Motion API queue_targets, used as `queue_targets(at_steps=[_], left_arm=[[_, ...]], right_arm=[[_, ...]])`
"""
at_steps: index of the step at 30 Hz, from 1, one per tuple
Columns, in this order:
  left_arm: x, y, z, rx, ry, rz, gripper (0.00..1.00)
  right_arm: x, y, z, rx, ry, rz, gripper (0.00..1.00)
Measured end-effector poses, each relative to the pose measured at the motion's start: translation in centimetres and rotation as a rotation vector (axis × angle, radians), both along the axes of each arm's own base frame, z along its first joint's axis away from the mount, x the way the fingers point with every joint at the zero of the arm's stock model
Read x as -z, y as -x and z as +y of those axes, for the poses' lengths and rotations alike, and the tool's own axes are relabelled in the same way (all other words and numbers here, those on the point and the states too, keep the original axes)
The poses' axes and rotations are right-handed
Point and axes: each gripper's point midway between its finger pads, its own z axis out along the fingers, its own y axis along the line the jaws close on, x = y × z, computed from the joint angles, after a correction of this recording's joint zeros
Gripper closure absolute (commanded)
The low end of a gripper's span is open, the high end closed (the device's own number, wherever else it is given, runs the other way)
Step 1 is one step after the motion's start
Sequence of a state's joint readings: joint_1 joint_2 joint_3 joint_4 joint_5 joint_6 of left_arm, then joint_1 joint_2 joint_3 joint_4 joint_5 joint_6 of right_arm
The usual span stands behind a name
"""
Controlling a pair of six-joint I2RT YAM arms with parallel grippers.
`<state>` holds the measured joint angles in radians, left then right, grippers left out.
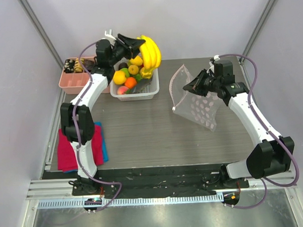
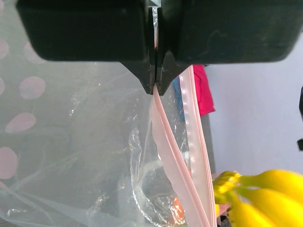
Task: Place the food in the zip-top bag and seal the zipper
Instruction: Pick up the fake fruit from the bin, then place the fake fruit in the zipper food storage bag.
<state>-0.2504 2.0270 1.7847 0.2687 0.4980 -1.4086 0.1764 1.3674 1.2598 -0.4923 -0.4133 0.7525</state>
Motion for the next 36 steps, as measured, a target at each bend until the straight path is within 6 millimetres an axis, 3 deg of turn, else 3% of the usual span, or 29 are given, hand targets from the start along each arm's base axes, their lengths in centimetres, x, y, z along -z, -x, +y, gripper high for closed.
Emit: queue_targets(at_steps=[4, 8, 11, 20, 26, 33, 36], left_arm=[[-6.8, 2.1, 0.9, -0.028, 0.075, -0.109, 1.0], [-11.3, 3.5, 1.2, -0.051, 0.125, -0.185, 1.0], [-13.4, 4.2, 0.7, -0.064, 0.154, -0.213, 0.99], [-14.6, 6.8, -4.5, -0.022, 0.188, -0.162, 0.99], [-14.2, 8.0, -7.0, -0.015, 0.19, -0.106, 1.0], [-14.0, 8.5, -7.6, -0.048, 0.188, -0.102, 1.0], [-12.0, 8.1, -6.4, -0.123, 0.155, -0.071, 1.0]], right_arm=[[0.1, -1.0, 0.9, 0.01, -0.074, 0.036, 0.99], [-0.1, -2.0, 1.4, 0.03, -0.119, 0.062, 0.99], [-0.9, -2.9, 1.8, 0.047, -0.157, 0.064, 0.99], [-4.3, -5.3, 4.1, 0.045, -0.24, 0.033, 0.99], [-4.5, -5.8, 4.8, 0.063, -0.272, 0.058, 0.99], [-4.6, -6.5, 5.2, 0.082, -0.299, 0.08, 0.99], [-4.9, -6.6, 5.1, 0.086, -0.307, 0.079, 0.99]])
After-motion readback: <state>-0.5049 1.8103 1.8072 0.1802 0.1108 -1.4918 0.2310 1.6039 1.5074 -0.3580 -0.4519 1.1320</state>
